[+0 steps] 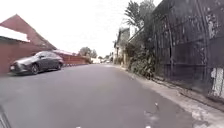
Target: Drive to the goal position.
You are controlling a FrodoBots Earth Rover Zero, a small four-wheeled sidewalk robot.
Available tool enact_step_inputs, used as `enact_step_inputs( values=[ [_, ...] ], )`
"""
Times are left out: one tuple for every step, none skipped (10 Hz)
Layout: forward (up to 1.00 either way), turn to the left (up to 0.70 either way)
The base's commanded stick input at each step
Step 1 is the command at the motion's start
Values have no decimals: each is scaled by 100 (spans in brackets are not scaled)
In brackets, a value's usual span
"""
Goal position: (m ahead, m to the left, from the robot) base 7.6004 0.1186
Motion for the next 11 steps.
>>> enact_step_inputs(
  values=[
    [100,0],
    [100,0],
    [100,0],
    [100,0],
    [100,0],
    [100,0],
    [100,0],
    [100,1],
    [100,4],
    [100,29],
    [100,16]
  ],
)
